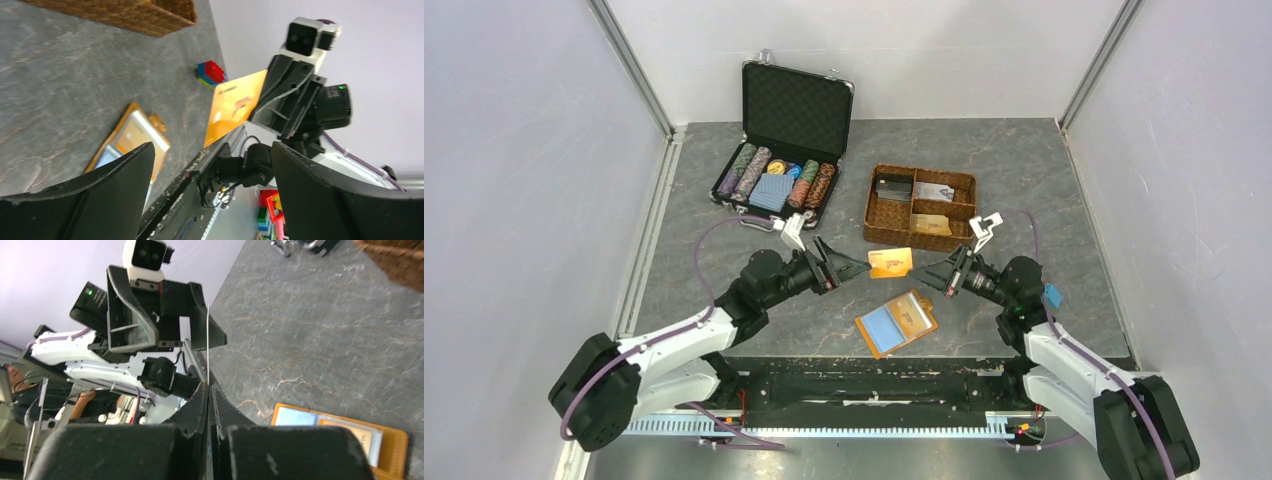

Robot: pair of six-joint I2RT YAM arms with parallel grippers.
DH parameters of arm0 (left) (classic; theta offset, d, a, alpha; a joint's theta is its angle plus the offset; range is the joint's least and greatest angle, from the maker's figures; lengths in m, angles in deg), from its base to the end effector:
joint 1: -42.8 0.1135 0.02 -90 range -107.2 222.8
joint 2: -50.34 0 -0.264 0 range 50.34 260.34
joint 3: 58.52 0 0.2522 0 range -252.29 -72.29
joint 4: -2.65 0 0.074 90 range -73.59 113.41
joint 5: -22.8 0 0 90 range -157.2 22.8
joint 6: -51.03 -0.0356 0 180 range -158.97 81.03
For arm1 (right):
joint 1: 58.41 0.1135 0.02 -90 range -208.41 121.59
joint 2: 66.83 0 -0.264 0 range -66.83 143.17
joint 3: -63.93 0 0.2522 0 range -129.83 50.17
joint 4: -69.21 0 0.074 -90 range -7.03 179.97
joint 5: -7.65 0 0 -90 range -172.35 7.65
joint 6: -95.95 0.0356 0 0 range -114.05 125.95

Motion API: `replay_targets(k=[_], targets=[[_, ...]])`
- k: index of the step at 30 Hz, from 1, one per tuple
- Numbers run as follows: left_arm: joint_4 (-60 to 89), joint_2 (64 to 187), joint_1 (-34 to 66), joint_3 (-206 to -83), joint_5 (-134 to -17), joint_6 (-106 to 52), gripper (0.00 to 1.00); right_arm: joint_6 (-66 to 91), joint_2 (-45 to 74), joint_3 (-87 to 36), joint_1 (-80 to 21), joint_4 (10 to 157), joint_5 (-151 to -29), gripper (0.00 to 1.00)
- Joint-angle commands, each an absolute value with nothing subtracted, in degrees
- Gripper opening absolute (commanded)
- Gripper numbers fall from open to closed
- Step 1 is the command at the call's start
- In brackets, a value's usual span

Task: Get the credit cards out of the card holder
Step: Place the credit card in the storage box.

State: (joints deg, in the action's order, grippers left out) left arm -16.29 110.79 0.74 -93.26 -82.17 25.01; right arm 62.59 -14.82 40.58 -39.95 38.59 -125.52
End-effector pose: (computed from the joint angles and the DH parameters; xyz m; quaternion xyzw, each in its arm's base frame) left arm 0.1606 -0.1573 0.2210 -0.0560 0.7442 -0.5846 0.3183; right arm 0.1618 0.0797 0.2040 -0.0387 0.6972 0.6102 0.3743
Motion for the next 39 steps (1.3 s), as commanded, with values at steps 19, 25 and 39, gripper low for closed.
replay_targets(k=[19, 25, 39], targets=[[18.9, 100.7, 1.0, -100.5, -73.4, 10.5, 1.0, 43.0, -5.9, 23.1, -47.8, 67.9, -117.1, 0.0], [23.4, 97.1, 1.0, -102.2, -70.6, 4.8, 1.0, 41.7, -2.0, 20.7, -49.6, 69.6, -113.3, 0.0], [22.8, 96.3, 1.0, -100.8, -71.7, 2.6, 1.0, 44.9, 5.0, 15.7, -55.4, 66.2, -115.3, 0.0]])
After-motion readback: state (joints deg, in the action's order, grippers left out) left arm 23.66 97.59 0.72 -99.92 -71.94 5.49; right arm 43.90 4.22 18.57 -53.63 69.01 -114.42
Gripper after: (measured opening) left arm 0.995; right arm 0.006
